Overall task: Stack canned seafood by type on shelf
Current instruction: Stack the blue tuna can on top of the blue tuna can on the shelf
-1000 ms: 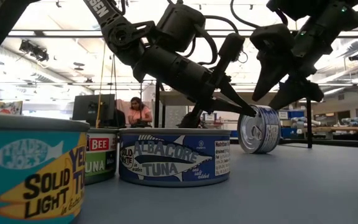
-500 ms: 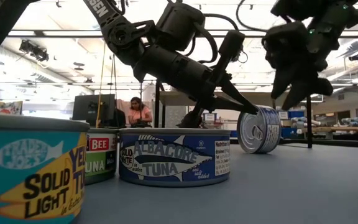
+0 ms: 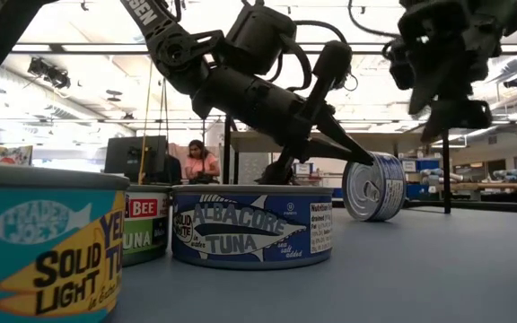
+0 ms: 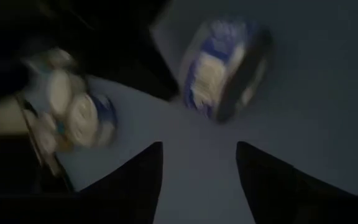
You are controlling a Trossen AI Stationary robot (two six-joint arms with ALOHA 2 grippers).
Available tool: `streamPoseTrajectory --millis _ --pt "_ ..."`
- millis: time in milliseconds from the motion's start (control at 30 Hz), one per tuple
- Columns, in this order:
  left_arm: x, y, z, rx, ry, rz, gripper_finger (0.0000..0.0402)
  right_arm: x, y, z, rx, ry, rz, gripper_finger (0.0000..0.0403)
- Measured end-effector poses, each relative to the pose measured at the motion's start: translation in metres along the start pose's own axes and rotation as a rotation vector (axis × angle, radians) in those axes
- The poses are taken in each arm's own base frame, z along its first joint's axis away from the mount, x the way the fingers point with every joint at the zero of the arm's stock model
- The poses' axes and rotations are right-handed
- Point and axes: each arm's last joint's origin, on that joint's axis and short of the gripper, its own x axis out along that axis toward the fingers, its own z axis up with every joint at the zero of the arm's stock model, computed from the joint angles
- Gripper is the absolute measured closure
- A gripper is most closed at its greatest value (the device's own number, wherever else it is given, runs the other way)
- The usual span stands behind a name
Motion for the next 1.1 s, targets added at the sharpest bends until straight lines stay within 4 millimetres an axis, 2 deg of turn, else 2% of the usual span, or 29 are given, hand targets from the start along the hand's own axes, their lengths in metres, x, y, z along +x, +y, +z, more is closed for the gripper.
streamPoseTrajectory --millis 100,233,367,533,700,800,933,1100 --pt "0.000 -0.001 -0.001 0.000 0.034 -0.015 0.0402 -0.003 0.009 0.004 -0.047 0.005 -0.091 0.0199" --pt "-0.003 -0.005 -0.001 0.001 0.060 -0.037 0.0402 -0.023 0.033 0.011 -0.179 -0.062 -0.282 0.0207" --pt "-0.019 -0.009 0.000 0.029 0.078 0.002 0.0402 -0.039 0.056 0.015 -0.208 -0.151 -0.351 0.0213" --pt "-0.064 -0.014 0.003 0.044 0.045 0.054 0.0402 -0.024 0.067 0.010 -0.178 -0.150 -0.349 0.0213" --pt "-0.104 -0.020 -0.002 0.076 -0.011 0.024 0.0401 0.005 0.071 0.009 -0.204 -0.051 -0.352 0.0211" --pt "-0.122 -0.022 -0.004 0.083 -0.054 0.018 0.0399 0.022 0.073 0.010 -0.253 0.006 -0.338 0.0193" --pt "-0.138 -0.021 -0.005 0.088 -0.106 0.003 0.0397 0.036 0.072 0.011 -0.226 0.003 -0.371 0.0142" --pt "-0.141 -0.018 -0.006 0.106 -0.122 0.013 0.0396 0.030 0.065 0.023 -0.075 -0.075 -0.398 0.0085"
